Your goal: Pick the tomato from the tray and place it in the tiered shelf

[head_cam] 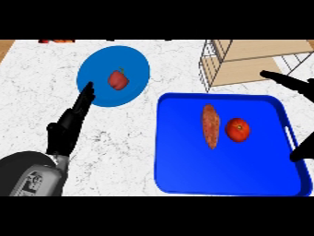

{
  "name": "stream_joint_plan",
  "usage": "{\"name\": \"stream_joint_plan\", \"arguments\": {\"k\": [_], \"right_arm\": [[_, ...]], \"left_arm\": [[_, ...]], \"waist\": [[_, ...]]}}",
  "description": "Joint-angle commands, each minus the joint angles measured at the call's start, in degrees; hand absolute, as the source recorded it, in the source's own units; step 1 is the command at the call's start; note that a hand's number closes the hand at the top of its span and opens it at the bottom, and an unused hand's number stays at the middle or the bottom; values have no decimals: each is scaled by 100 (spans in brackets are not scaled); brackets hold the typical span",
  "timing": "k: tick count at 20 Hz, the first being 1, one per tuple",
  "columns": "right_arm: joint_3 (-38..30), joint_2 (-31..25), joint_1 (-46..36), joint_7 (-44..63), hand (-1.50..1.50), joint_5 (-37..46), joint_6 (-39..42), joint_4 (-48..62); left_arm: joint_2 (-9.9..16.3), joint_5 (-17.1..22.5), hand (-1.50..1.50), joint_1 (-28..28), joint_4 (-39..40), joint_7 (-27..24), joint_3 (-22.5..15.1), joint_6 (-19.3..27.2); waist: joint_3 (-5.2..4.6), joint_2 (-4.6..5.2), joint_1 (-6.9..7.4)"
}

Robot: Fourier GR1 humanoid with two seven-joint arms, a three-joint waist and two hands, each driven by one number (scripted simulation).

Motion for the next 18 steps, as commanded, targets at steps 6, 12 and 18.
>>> {"name": "stream_joint_plan", "arguments": {"k": [6,12,18], "right_arm": [[-387,761,310,264,-150,875,117,-532],[-638,1128,670,319,-150,1170,328,-691],[-517,1680,942,570,-150,1697,411,-1161]], "left_arm": [[-421,-425,0,70,289,-335,90,-91],[-274,-261,0,-329,566,-161,628,-521],[-577,-708,0,-98,429,-253,479,-337]], "waist": [[2,16,32],[2,17,22],[2,13,21]]}}
